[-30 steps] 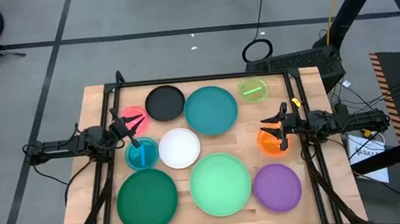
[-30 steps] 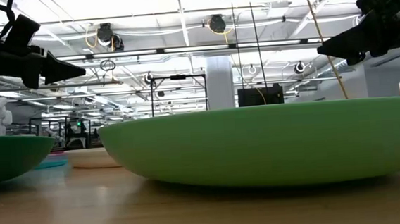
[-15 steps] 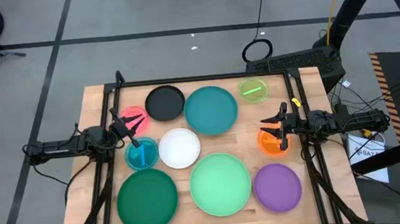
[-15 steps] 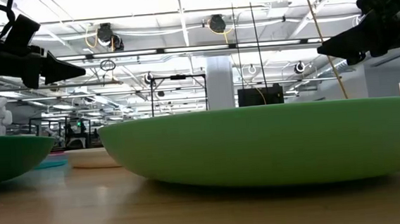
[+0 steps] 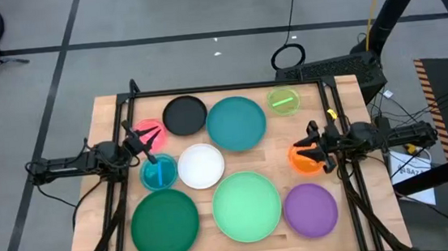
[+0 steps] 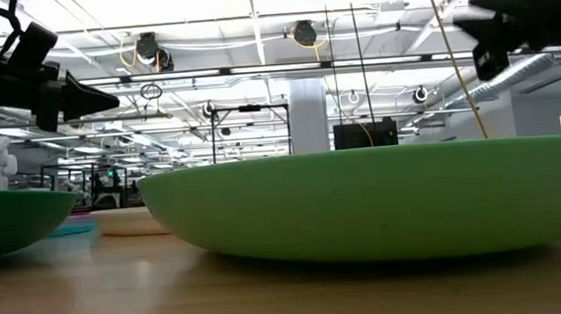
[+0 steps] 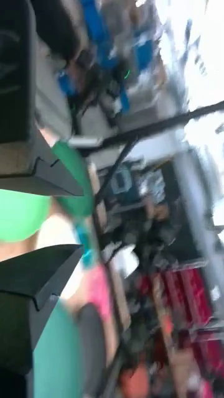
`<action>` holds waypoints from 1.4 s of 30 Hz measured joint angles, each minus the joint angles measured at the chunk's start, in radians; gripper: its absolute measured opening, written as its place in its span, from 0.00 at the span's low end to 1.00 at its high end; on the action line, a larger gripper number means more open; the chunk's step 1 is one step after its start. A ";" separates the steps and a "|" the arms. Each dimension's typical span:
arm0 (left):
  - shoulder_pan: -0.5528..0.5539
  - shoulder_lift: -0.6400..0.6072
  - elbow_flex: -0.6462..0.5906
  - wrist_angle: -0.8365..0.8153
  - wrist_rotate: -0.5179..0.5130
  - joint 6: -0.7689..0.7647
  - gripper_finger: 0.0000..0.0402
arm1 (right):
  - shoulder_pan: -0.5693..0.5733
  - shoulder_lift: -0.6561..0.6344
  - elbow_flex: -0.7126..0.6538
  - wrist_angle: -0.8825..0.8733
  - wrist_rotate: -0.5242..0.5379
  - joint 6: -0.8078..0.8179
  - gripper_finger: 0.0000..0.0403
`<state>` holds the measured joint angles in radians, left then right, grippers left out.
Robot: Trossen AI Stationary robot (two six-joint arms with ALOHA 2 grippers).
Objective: Stack plastic plates
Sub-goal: Stack the light green plate on top of the blue plate
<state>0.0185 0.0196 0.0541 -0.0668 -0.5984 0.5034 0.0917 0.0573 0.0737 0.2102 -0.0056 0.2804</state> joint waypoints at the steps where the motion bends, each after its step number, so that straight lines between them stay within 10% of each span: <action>1: 0.000 0.000 -0.001 0.014 0.029 -0.051 0.18 | 0.000 0.011 0.000 0.035 0.002 0.003 0.32; 5: -0.008 0.000 -0.002 0.202 0.307 -0.456 0.18 | 0.000 0.071 0.002 0.156 0.004 -0.016 0.32; 9: -0.008 0.007 -0.001 0.408 0.378 -0.798 0.18 | 0.000 0.146 0.056 0.197 0.009 -0.060 0.32; 21: -0.008 0.431 0.022 0.809 0.462 -0.896 0.18 | 0.000 0.374 0.252 0.050 0.135 -0.125 0.32; 30: -0.095 0.880 0.231 0.801 0.463 -1.060 0.18 | -0.001 0.423 0.311 -0.055 0.168 -0.185 0.32; 42: -0.290 1.331 0.643 0.282 0.461 -1.065 0.18 | 0.000 0.442 0.329 -0.065 0.163 -0.157 0.32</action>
<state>-0.2720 1.3503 0.6976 0.2149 -0.1375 -0.5614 0.0914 0.4993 0.4023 0.1450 0.1570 0.1236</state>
